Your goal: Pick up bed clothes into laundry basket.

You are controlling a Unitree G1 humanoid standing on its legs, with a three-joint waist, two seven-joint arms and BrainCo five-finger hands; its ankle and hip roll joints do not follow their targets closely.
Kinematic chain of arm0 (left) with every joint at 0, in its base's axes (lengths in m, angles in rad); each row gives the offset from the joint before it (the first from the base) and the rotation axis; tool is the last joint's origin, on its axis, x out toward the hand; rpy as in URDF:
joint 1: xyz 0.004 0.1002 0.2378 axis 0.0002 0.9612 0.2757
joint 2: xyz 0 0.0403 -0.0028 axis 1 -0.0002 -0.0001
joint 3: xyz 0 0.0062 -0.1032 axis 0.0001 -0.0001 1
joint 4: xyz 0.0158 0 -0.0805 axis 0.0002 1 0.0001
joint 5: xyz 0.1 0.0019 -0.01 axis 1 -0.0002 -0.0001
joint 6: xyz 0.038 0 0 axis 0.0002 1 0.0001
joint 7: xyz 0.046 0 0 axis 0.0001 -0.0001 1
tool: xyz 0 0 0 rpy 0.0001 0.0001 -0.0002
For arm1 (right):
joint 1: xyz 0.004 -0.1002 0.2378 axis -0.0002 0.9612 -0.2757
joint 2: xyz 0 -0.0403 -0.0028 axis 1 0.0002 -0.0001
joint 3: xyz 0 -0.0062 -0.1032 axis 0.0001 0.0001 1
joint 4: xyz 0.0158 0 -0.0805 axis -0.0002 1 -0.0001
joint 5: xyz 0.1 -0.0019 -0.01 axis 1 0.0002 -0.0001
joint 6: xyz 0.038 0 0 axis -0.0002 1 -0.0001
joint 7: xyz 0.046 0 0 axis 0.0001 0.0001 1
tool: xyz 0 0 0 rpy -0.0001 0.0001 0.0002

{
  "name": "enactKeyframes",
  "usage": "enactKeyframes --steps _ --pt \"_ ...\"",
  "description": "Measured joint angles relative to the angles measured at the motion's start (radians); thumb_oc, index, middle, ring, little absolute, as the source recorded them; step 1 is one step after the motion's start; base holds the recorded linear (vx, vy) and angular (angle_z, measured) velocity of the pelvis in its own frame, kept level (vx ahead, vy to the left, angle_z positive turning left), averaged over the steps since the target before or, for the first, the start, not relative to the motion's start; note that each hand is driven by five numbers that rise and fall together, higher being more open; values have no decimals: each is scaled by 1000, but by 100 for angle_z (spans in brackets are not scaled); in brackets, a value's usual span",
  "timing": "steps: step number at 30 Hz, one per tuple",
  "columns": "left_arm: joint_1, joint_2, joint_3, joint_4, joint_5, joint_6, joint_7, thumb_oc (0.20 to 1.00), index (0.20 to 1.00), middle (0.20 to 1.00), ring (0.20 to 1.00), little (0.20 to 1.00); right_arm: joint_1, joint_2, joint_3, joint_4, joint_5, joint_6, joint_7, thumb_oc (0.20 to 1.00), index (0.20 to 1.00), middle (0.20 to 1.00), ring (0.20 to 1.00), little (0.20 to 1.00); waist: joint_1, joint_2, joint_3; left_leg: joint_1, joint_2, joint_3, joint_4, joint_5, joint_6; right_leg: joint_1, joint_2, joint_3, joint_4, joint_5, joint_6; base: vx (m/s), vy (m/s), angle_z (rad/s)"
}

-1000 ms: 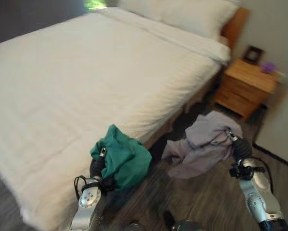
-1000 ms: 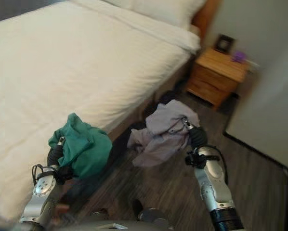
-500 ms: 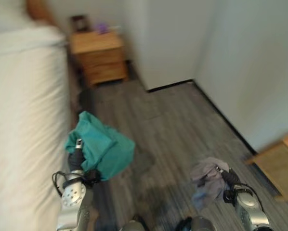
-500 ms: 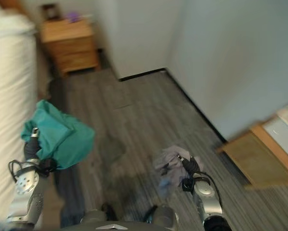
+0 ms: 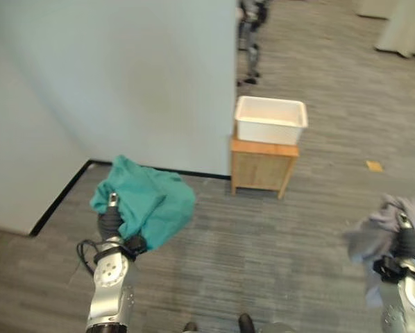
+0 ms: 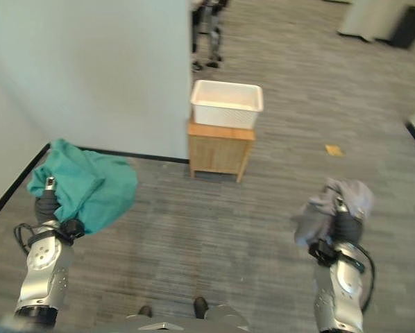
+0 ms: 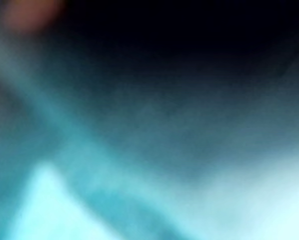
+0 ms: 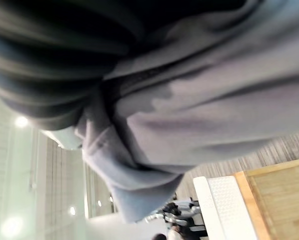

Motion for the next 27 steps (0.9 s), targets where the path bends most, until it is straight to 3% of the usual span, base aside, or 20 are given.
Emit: enactKeyframes --steps 1,2,3,4,5,6,7,8,9,10,12,13,17,22,24,26,27 --pt "3 2 -2 -1 0 -4 -13 200 200 200 200 200 0 -3 1 -6 9 -1 10 200 200 200 200 200 -4 10 1 9 -14 30 -53 15 20 -19 -24 3 7 -7 6 -106 240 -94" --pt "3 2 -1 -16 -2 -4 -24 200 200 200 200 200 0 13 -6 -18 22 0 13 200 200 200 200 200 -28 4 16 32 -49 85 -99 48 49 -56 -47 32 13 9 40 -261 215 -123" --pt "19 11 0 -34 -5 -5 -29 200 200 200 200 200 -11 39 4 -19 42 0 25 200 200 200 200 200 0 5 37 46 -44 141 -135 66 71 -91 -57 36 42 19 64 -282 176 -131" --pt "23 16 0 -33 -5 -3 -36 200 200 200 200 200 -14 39 26 -17 50 4 26 200 200 200 200 200 2 0 51 62 -53 170 -151 71 76 -93 -66 9 37 26 64 -326 154 -129" --pt "12 14 -7 -28 -4 -1 -43 200 200 200 200 200 -26 42 78 5 72 0 34 200 200 200 200 200 11 0 87 61 -43 231 -120 69 111 -126 -68 -248 53 99 34 -213 116 -83" --pt "9 16 -7 -29 -4 -2 -43 200 200 200 200 200 -35 40 91 15 78 2 35 200 200 200 200 200 24 1 94 70 -34 250 -124 70 111 -131 -63 -309 52 120 34 -166 60 -119" --pt "4 18 -22 -15 -3 14 -55 200 200 200 200 200 -47 28 156 32 89 27 62 200 200 200 200 200 44 18 126 80 -11 274 -121 44 132 -128 -51 -474 99 106 17 -152 34 -79" --pt "-2 -3 -37 -15 -3 23 -63 200 200 200 200 200 -28 19 160 33 90 35 72 200 200 200 200 200 50 26 127 84 -12 268 -122 48 134 -136 -70 -497 203 36 11 -91 -10 -72" --pt "7 -6 -49 -33 -2 23 -71 200 200 200 200 200 -23 8 164 28 88 49 80 200 200 200 200 200 57 28 126 86 -9 284 -123 53 130 -126 -89 -494 262 -7 26 -80 -34 -30" --pt "16 -1 -47 -43 -2 24 -79 200 200 200 200 200 -24 -4 168 26 88 59 86 200 200 200 200 200 94 28 125 81 -12 305 -126 53 119 -100 -122 -497 249 -33 25 40 -84 -61" --pt "42 26 -43 -51 -3 28 -86 200 200 200 200 200 -20 1 184 16 88 71 96 200 200 200 200 200 109 -14 112 82 -44 317 -144 69 99 9 -158 -451 68 -15 31 62 -65 -23" --pt "44 6 -46 -37 -3 39 -86 200 200 200 200 200 -24 -3 183 23 88 79 93 200 200 200 200 200 103 -1 111 83 -32 306 -150 82 85 39 -146 -463 9 28 31 45 -24 19" --pt "77 0 -77 -39 -8 55 -108 200 200 200 200 200 -22 -17 170 18 71 78 89 200 200 200 200 200 103 0 104 91 -15 291 -170 101 71 78 -115 -487 -52 49 8 45 0 15" --pt "71 0 -84 -40 -16 64 -116 200 200 200 200 200 -29 -17 151 18 75 78 80 200 200 200 200 200 98 3 101 87 -8 274 -171 104 67 78 -107 -495 -51 49 7 19 75 5" --pt "54 0 -85 -35 -16 65 -111 200 200 200 200 200 -45 -30 158 20 67 79 74 200 200 200 200 200 98 13 105 59 -18 275 -139 73 73 -25 -122 -487 114 16 29 48 48 -26" --pt "29 18 -84 -15 -15 66 -108 200 200 200 200 200 -77 -35 187 17 44 83 73 200 200 200 200 200 96 22 128 67 -9 285 -142 68 84 -238 -162 -463 498 -4 109 275 -65 -35" --pt "28 25 -91 -8 -14 72 -106 200 200 200 200 200 -54 -29 201 8 38 89 76 200 200 200 200 200 81 22 129 85 -15 283 -157 69 87 -301 -188 -445 537 -60 129 330 -124 2"
